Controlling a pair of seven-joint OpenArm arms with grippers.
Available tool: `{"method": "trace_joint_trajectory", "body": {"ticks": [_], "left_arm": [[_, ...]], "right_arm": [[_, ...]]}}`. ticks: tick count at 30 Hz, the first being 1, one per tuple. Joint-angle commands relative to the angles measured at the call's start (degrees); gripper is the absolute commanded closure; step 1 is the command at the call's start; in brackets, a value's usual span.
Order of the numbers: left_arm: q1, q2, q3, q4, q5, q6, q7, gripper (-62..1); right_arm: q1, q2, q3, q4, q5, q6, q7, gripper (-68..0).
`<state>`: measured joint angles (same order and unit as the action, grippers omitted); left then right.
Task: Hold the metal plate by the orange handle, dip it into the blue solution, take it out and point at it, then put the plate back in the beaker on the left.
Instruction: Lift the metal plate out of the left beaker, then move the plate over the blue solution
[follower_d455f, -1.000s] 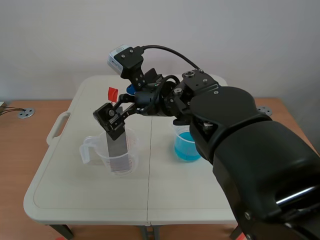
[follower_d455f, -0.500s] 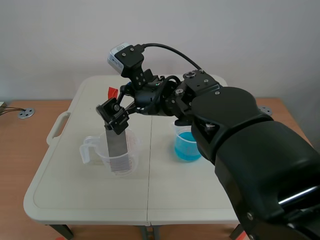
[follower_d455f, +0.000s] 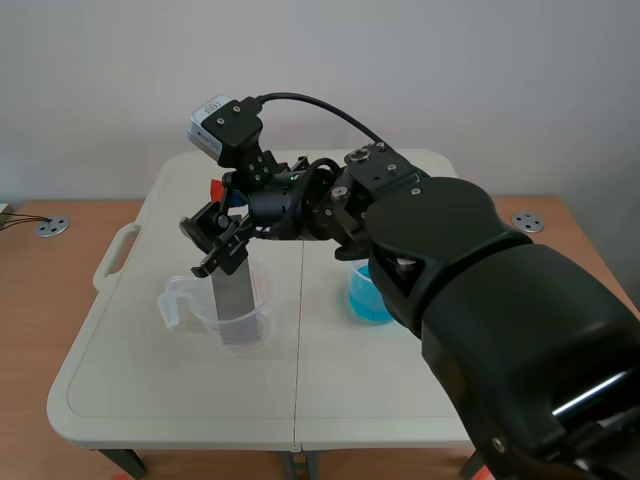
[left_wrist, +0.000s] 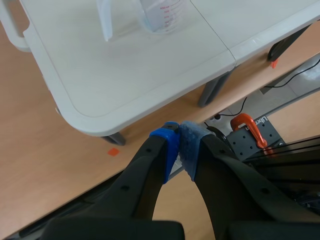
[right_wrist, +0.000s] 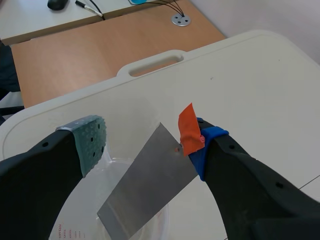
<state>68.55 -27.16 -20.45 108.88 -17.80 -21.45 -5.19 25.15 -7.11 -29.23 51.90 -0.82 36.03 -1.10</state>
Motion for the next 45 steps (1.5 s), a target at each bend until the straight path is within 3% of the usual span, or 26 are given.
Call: {"method": "trace_joint_trajectory", "body": {"ticks": [1, 12, 15, 22, 34, 45], "left_arm": [[-0.15, -0.02, 0.07, 0.57, -0.37, -0.15, -0.79, -1.5], [-0.15, -0.02, 0.07, 0.57, -0.37, -0.15, -0.81, -1.5], [-0.15, -0.02, 0.07, 0.57, -0.37, -0.15, -0.81, -1.5], [-0.15, -0.02, 0.07, 0.57, -0.37, -0.17, -0.81, -1.5], [-0.15, -0.04, 0.07, 0.57, -0.39, -0.33, -0.83, -1.5], [-0.15, -0.04, 0.07, 0.57, -0.39, -0.35, -0.81, -1.5]], "right_arm": [[1.51, -1.80, 0.24, 0.96, 0.76, 0.04, 1.05, -28.8], [1.53, -1.80, 0.24, 0.96, 0.79, 0.04, 1.07, -1.5], [1.53, -1.80, 0.24, 0.96, 0.79, 0.79, 1.40, -1.3], [1.46, -1.62, 0.28, 0.96, 0.85, 6.69, 4.63, -1.3], [-2.64, 0.61, 0.42, 3.85, 1.20, 6.69, 8.87, -1.3], [-10.03, 5.33, 0.46, 18.32, 1.11, 6.69, 9.07, -1.3]]}}
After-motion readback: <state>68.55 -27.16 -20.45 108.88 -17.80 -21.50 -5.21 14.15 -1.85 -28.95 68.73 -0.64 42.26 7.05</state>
